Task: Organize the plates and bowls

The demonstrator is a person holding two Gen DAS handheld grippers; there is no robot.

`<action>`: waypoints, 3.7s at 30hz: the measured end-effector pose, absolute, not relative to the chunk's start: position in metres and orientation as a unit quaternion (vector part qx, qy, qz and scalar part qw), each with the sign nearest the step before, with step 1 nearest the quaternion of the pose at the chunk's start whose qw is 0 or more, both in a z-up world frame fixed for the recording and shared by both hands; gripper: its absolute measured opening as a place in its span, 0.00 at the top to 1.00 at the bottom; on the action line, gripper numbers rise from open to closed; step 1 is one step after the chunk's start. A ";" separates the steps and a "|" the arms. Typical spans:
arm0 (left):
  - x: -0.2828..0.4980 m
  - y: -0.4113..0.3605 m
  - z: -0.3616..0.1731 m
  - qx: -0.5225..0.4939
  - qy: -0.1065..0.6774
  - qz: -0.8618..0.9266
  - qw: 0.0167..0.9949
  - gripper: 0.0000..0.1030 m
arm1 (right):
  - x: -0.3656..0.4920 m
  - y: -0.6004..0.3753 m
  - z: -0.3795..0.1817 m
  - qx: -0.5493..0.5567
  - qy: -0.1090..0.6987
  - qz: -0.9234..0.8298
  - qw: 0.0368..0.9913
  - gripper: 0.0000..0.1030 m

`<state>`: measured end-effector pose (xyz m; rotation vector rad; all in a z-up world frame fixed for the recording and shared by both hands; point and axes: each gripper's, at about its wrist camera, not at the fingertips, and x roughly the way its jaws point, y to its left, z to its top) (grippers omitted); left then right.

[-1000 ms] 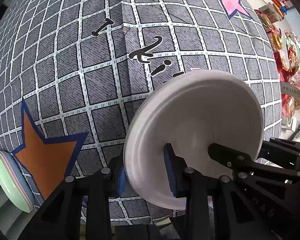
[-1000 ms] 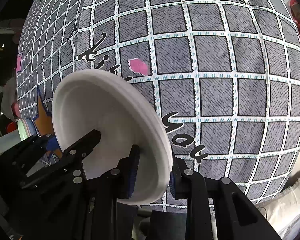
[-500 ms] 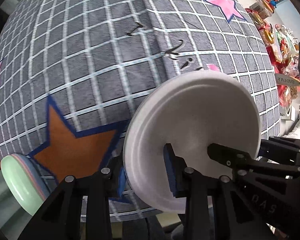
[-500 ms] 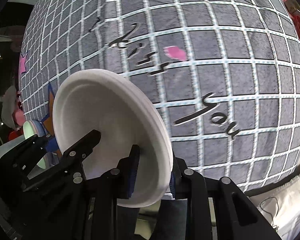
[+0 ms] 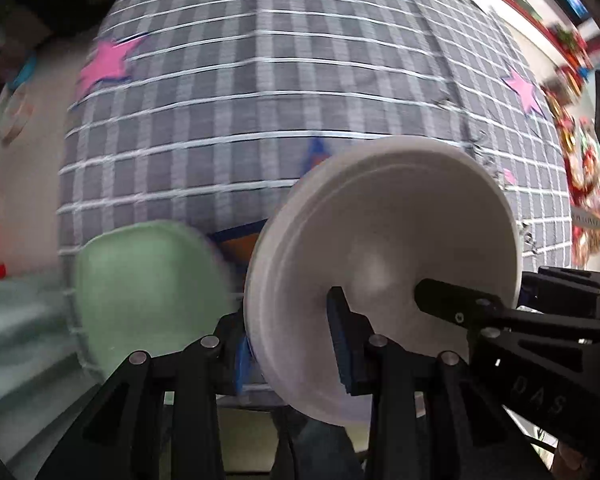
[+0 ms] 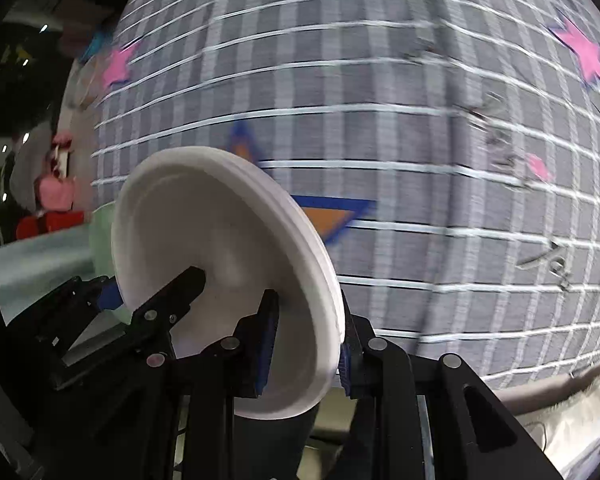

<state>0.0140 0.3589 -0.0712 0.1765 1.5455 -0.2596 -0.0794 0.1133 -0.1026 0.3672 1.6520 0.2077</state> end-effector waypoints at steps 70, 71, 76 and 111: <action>-0.022 0.463 -0.035 0.082 0.653 -0.052 0.751 0.00 | -0.086 0.225 -0.053 0.052 0.683 0.134 0.716 0.00; -0.022 0.463 -0.035 0.083 0.653 -0.052 0.751 0.00 | -0.087 0.225 -0.053 0.052 0.683 0.133 0.716 0.00; -0.023 0.462 -0.035 0.086 0.653 -0.052 0.751 0.00 | -0.089 0.223 -0.054 0.055 0.683 0.134 0.716 0.00; -0.017 0.460 -0.034 0.097 0.652 -0.060 0.750 0.00 | -0.088 0.215 -0.052 0.058 0.684 0.129 0.716 0.00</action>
